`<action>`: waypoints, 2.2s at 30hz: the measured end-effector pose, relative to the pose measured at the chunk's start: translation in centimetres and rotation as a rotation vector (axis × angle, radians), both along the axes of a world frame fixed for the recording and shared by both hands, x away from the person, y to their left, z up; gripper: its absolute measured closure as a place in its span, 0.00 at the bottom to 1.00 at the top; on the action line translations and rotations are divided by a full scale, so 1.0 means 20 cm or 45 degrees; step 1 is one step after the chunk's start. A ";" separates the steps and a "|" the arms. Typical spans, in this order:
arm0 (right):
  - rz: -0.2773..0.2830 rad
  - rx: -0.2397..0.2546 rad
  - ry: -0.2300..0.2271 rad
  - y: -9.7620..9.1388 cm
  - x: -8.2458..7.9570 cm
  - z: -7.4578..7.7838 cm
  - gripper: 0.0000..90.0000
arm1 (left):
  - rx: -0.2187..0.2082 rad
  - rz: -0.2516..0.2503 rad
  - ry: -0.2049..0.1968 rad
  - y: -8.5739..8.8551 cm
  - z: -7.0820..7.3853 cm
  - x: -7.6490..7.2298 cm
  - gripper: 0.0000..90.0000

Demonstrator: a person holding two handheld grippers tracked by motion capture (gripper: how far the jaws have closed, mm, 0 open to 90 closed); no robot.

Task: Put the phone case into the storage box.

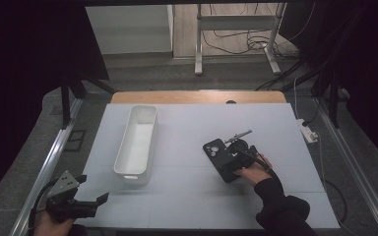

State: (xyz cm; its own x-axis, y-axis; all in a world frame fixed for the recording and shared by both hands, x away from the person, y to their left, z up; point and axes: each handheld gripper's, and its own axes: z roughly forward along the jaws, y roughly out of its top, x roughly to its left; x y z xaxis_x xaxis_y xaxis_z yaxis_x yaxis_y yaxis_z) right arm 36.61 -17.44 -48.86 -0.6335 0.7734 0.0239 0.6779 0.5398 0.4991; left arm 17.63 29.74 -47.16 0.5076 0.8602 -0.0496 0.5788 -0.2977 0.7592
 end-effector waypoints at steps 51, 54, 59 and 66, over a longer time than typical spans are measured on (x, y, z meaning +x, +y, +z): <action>-0.023 -0.115 0.033 0.01 -0.03 -0.09 0.16 | 0.004 -0.016 0.001 0.00 0.01 0.00 0.00; -0.011 -0.103 0.026 0.00 -0.03 -0.08 0.16 | 0.004 -0.011 0.008 -0.01 0.01 0.00 0.00; 0.007 -0.059 -0.006 -0.01 -0.05 -0.05 0.17 | -0.022 -0.017 0.023 -0.02 0.02 0.01 0.00; 0.037 -0.007 -0.042 -0.04 -0.07 -0.01 0.17 | -0.054 -0.046 0.000 -0.04 0.08 0.02 0.00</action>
State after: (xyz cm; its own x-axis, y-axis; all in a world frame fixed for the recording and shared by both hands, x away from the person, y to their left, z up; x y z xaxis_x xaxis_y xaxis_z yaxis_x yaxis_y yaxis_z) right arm 35.18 -18.16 -48.97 -0.6561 0.7546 -0.0014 0.6451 0.5618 0.5179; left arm 18.06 28.99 -45.62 0.5380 0.8386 -0.0854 0.5683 -0.2861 0.7715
